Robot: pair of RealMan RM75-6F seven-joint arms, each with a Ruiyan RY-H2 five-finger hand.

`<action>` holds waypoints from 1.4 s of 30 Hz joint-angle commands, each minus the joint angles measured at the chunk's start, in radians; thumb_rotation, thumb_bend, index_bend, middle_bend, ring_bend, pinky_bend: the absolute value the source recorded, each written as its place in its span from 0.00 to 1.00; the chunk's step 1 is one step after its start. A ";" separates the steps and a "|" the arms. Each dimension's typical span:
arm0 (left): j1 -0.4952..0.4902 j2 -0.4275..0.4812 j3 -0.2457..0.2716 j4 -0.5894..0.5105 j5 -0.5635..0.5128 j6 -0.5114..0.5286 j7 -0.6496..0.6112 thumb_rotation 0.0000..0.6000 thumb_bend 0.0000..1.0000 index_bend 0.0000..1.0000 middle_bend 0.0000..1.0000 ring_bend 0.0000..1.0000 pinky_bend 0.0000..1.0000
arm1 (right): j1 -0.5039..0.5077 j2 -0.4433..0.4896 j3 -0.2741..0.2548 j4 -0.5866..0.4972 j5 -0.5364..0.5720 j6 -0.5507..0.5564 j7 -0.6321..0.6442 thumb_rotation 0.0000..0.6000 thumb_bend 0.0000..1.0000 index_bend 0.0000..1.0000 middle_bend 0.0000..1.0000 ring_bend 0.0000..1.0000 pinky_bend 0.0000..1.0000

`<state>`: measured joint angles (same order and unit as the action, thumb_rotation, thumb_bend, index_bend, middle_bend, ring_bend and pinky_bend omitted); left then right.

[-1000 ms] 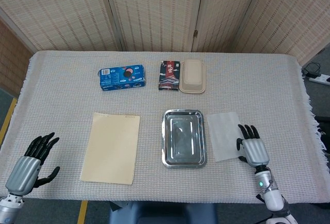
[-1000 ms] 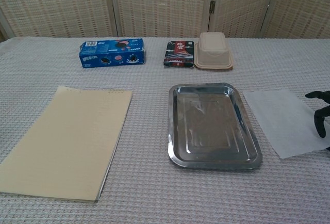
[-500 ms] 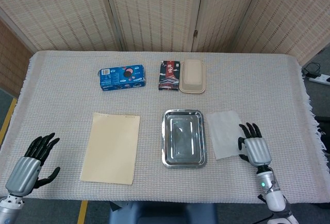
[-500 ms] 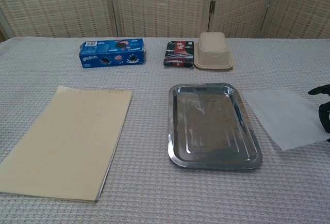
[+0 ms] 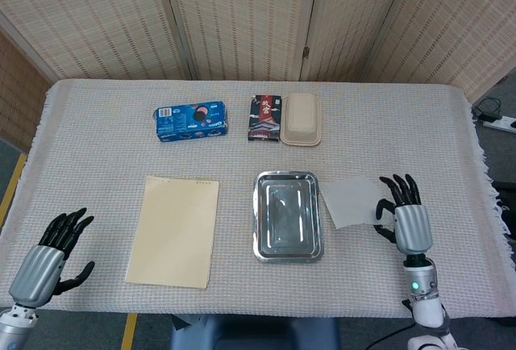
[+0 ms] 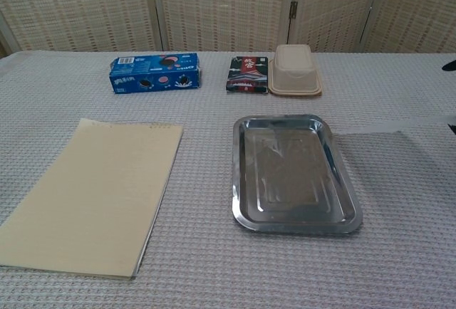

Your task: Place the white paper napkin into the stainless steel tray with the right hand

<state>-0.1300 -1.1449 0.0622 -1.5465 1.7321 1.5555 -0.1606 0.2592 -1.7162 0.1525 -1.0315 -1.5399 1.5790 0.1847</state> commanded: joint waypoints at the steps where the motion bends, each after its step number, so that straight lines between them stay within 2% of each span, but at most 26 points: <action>1: 0.000 0.000 0.000 -0.001 0.001 0.001 0.000 1.00 0.42 0.00 0.00 0.00 0.00 | 0.031 -0.042 0.041 0.022 -0.038 0.063 0.041 1.00 0.58 0.70 0.22 0.10 0.00; 11: 0.005 0.009 -0.002 -0.005 0.004 0.017 -0.013 1.00 0.42 0.00 0.00 0.00 0.00 | 0.119 -0.143 0.055 0.068 -0.102 0.112 0.029 1.00 0.58 0.70 0.23 0.11 0.00; 16: 0.008 0.017 -0.004 -0.007 0.000 0.024 -0.028 1.00 0.42 0.00 0.00 0.00 0.00 | 0.177 -0.209 0.095 0.135 -0.123 0.170 0.047 1.00 0.58 0.70 0.23 0.11 0.00; 20: 0.006 0.021 -0.009 -0.002 -0.013 0.019 -0.044 1.00 0.42 0.00 0.00 0.00 0.00 | 0.240 -0.238 0.141 0.159 -0.113 0.172 0.062 1.00 0.58 0.70 0.23 0.11 0.00; 24: 0.005 0.023 -0.014 0.001 -0.026 0.014 -0.056 1.00 0.42 0.00 0.00 0.00 0.00 | 0.283 -0.264 0.157 0.192 -0.099 0.151 0.078 1.00 0.58 0.70 0.22 0.11 0.00; 28: 0.004 0.026 -0.015 0.004 -0.031 0.008 -0.063 1.00 0.42 0.00 0.00 0.00 0.00 | 0.292 -0.290 0.141 0.240 -0.086 0.124 0.098 1.00 0.58 0.70 0.22 0.11 0.00; 37: 0.001 0.023 -0.014 0.006 -0.035 -0.004 -0.057 1.00 0.42 0.00 0.00 0.00 0.00 | 0.247 -0.390 0.026 0.457 -0.054 -0.008 0.182 1.00 0.58 0.70 0.22 0.11 0.00; 42: 0.003 0.024 -0.014 0.003 -0.029 0.002 -0.060 1.00 0.42 0.00 0.00 0.00 0.00 | 0.220 -0.411 -0.021 0.464 -0.032 -0.114 0.188 1.00 0.58 0.70 0.22 0.11 0.00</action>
<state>-0.1271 -1.1209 0.0484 -1.5433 1.7026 1.5573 -0.2200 0.4956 -2.1143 0.1561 -0.5679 -1.5857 1.5091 0.3694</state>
